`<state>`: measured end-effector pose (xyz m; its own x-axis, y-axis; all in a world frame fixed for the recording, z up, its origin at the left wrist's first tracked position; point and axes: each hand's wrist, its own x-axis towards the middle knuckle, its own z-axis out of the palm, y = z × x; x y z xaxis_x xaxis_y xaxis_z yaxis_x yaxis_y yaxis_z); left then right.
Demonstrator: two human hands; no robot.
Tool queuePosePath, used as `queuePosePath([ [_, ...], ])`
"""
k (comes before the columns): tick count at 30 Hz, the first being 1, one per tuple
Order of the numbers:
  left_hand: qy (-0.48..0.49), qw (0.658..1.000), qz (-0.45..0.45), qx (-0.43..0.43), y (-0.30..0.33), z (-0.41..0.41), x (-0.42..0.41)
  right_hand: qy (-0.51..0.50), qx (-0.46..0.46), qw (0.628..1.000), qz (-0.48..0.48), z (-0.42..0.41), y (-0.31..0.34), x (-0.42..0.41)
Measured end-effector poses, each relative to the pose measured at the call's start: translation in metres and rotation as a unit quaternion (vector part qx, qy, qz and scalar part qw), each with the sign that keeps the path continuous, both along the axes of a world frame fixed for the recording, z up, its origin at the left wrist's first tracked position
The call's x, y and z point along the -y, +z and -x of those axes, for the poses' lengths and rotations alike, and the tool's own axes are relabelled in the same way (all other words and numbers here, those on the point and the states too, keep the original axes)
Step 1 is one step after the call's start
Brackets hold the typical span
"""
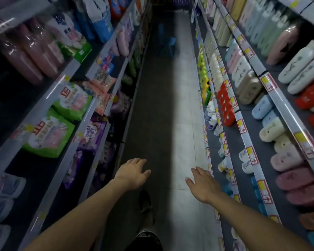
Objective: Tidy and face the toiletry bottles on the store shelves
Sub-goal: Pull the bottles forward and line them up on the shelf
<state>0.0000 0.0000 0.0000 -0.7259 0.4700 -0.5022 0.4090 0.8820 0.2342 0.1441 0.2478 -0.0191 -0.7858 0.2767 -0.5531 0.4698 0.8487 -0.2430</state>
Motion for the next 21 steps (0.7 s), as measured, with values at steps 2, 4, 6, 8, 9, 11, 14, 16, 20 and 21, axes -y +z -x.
queuePosePath([
  [2, -0.001, 1.0, -0.002, 0.01, -0.006, 0.032, -0.002, -0.01, 0.007, 1.0, 0.005, 0.028, -0.007, -0.005],
  [4, -0.003, 1.0, -0.004, 0.015, -0.008, 0.069, -0.006, -0.017, 0.025, 1.0, 0.001, 0.06, -0.009, -0.011],
  [6, -0.009, 1.0, -0.01, 0.019, -0.008, 0.105, -0.012, -0.019, 0.038, 0.999, -0.005, 0.096, -0.007, -0.014],
  [8, -0.026, 0.999, -0.008, 0.019, -0.008, 0.142, -0.015, -0.014, 0.04, 0.999, -0.014, 0.134, -0.004, -0.015],
  [9, -0.035, 0.999, -0.008, 0.021, -0.008, 0.161, -0.017, -0.011, 0.039, 0.999, -0.018, 0.153, -0.002, -0.016],
  [11, -0.044, 0.999, -0.014, 0.022, -0.009, 0.196, -0.021, -0.008, 0.033, 0.999, -0.023, 0.19, 0.004, -0.016],
  [14, -0.047, 0.998, -0.02, 0.033, -0.01, 0.242, -0.028, -0.014, 0.025, 0.999, -0.029, 0.239, 0.011, -0.018],
  [16, -0.052, 0.998, -0.01, 0.039, -0.012, 0.269, -0.035, -0.018, 0.017, 0.999, -0.036, 0.268, 0.015, -0.024],
  [20, -0.062, 0.997, 0.005, 0.045, -0.015, 0.318, -0.053, -0.031, 0.013, 0.999, -0.038, 0.321, 0.019, -0.043],
  [21, -0.066, 0.997, 0.008, 0.044, -0.015, 0.331, -0.06, -0.032, 0.012, 0.999, -0.038, 0.333, 0.019, -0.051],
])
